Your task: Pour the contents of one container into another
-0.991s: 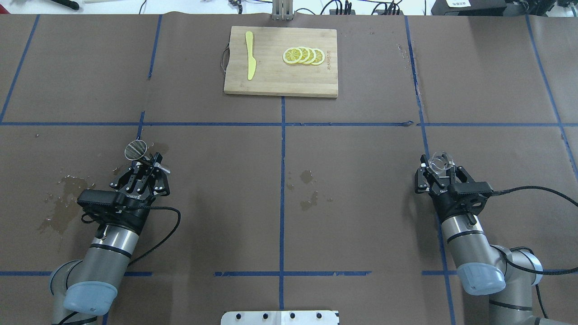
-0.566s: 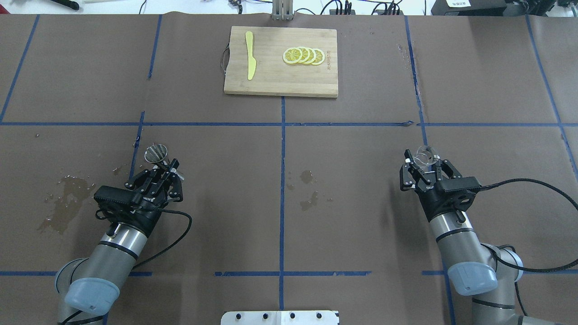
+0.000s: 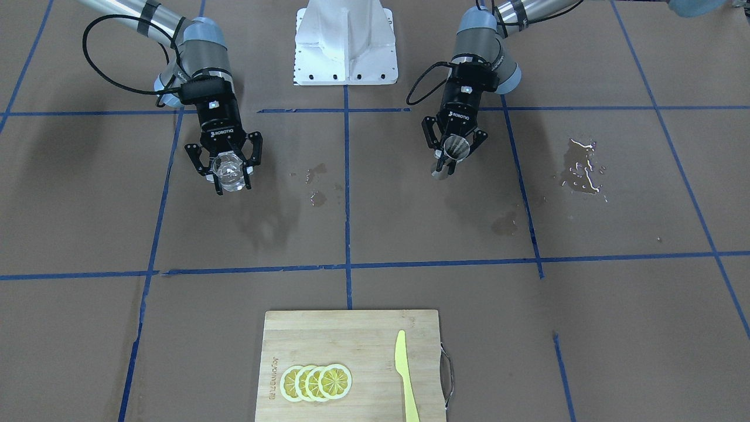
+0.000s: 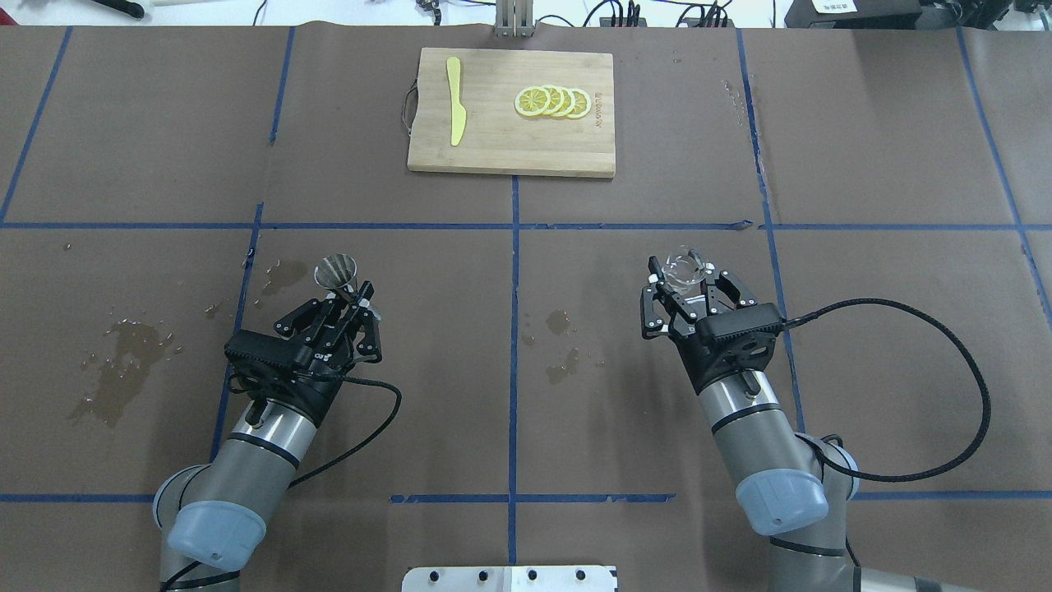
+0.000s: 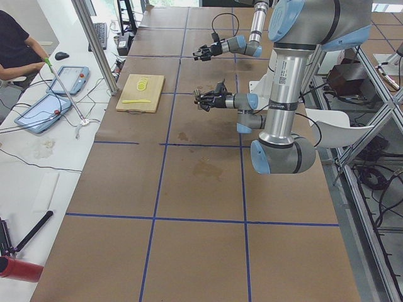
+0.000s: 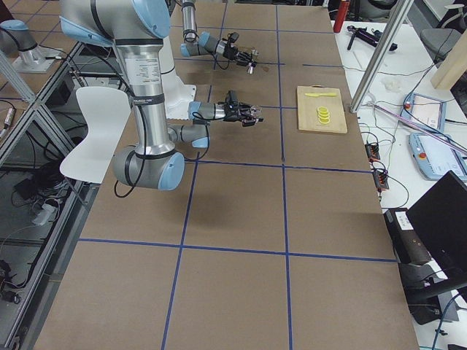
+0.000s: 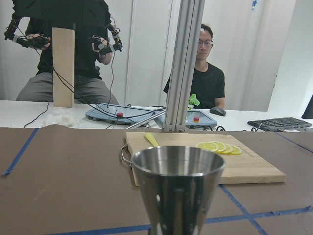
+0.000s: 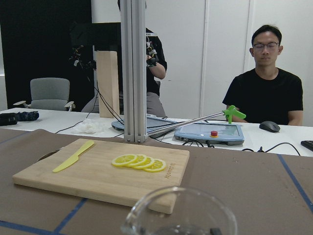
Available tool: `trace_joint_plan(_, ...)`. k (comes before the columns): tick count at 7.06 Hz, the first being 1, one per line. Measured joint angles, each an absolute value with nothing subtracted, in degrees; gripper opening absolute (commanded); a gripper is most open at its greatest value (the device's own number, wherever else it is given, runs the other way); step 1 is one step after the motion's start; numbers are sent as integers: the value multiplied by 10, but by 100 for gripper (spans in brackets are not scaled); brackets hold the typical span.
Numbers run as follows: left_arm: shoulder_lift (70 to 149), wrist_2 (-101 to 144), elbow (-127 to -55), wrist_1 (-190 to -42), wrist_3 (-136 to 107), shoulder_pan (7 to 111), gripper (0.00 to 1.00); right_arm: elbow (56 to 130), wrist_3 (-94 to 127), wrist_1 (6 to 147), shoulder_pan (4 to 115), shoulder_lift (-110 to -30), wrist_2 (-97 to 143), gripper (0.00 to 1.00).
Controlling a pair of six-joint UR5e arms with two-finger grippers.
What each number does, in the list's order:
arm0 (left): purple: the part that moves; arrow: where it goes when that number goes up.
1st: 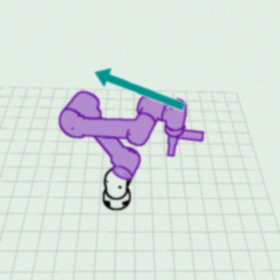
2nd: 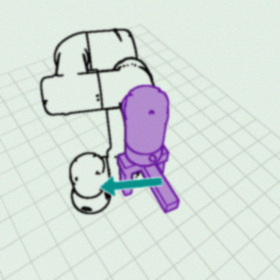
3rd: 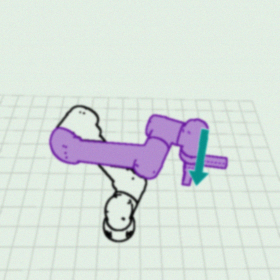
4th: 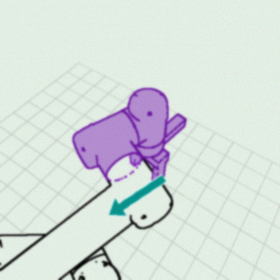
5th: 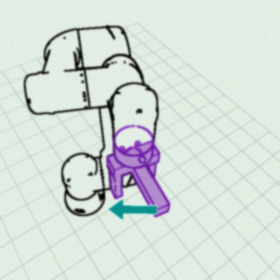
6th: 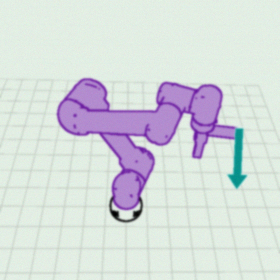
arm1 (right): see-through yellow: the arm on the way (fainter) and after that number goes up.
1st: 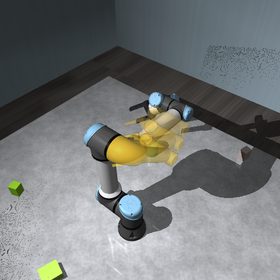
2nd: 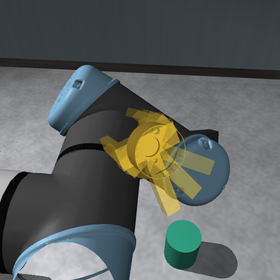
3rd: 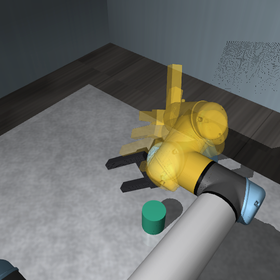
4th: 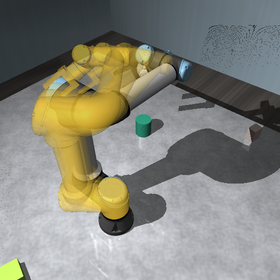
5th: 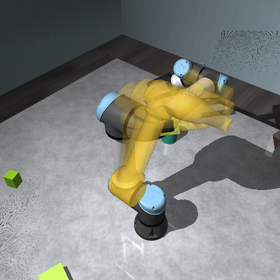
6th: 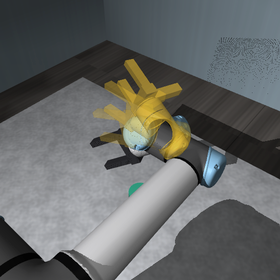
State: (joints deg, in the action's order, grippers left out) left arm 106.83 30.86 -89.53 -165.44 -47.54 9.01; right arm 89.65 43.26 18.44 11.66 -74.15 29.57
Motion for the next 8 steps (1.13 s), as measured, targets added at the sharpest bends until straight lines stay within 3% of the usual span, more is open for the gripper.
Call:
trace_joint_plan(3,1092,321,-871,-1655,-459,89,0,969,388,247,98,-711,316,0)
trace_joint_plan(8,1152,350,-863,-1658,-334,89,0,1019,379,411,91,-641,372,0)
